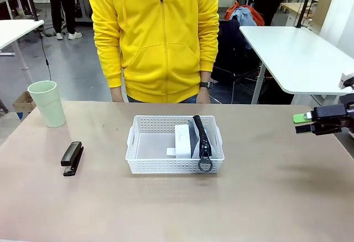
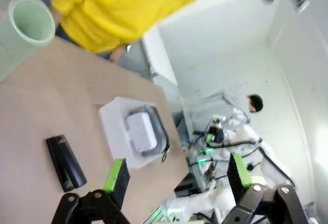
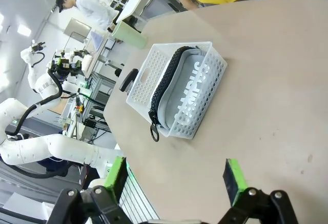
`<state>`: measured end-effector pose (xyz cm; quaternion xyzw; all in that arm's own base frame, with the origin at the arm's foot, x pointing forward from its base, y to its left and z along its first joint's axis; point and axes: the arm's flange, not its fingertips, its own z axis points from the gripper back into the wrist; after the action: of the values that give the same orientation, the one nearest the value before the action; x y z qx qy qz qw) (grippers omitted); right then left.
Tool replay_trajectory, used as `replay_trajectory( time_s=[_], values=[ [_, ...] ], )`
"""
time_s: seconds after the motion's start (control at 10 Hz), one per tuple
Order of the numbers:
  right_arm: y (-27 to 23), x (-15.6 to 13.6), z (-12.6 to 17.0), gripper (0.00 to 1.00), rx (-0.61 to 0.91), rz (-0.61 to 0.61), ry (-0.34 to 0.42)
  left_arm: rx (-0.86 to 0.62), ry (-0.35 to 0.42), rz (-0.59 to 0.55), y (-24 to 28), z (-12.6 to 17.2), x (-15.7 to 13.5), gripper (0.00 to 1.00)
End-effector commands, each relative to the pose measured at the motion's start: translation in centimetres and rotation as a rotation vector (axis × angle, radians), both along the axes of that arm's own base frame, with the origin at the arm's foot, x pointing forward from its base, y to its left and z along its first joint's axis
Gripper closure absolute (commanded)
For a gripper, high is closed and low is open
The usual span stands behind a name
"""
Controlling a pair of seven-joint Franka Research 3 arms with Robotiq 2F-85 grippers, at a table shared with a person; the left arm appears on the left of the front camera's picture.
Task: Efficiently arrange items inside the basket to fit them all.
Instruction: Pick up the Stapler and place it inside the Organizing basket.
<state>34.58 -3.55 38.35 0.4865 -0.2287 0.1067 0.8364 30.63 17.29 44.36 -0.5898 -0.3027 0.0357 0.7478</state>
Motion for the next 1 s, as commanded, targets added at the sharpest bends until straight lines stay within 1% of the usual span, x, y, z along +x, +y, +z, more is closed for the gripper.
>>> replay_trajectory(
  time_s=[0.0,0.1,0.2,0.3,0.4,0.5,0.6,0.7,0.9],
  values=[
    [0.1,-0.1,0.2,0.00,-0.004,-0.007,0.018,0.313,0.177,-0.148,-3.7,3.5,-0.9,0.00],
    [0.1,-0.1,0.2,0.00,-0.004,-0.007,0.018,0.496,0.277,-0.224,-6.5,4.5,-0.2,0.00],
    [0.1,-0.1,0.2,0.00,-0.004,-0.007,0.018,0.600,0.343,-0.271,-8.6,4.8,1.1,0.00],
    [0.1,-0.1,0.2,0.00,-0.004,-0.007,0.018,0.712,0.414,-0.254,-10.7,4.2,2.6,0.00],
    [0.1,-0.1,0.2,0.00,-0.004,-0.007,0.018,0.841,0.482,-0.247,-12.7,2.9,4.0,0.00],
    [0.1,-0.1,0.2,0.00,-0.004,-0.007,0.018,0.973,0.532,-0.234,-13.9,2.0,4.8,0.00],
    [0.1,-0.1,0.2,0.00,-0.004,-0.007,0.018,1.081,0.568,-0.193,-15.0,1.2,5.4,0.00],
    [0.1,-0.1,0.2,0.00,-0.004,-0.007,0.018,1.219,0.584,-0.183,-16.7,0.6,5.9,0.00],
    [0.1,-0.1,0.2,0.00,-0.004,-0.007,0.018,1.289,0.544,-0.116,-19.9,-0.2,7.0,0.00]
  ],
)
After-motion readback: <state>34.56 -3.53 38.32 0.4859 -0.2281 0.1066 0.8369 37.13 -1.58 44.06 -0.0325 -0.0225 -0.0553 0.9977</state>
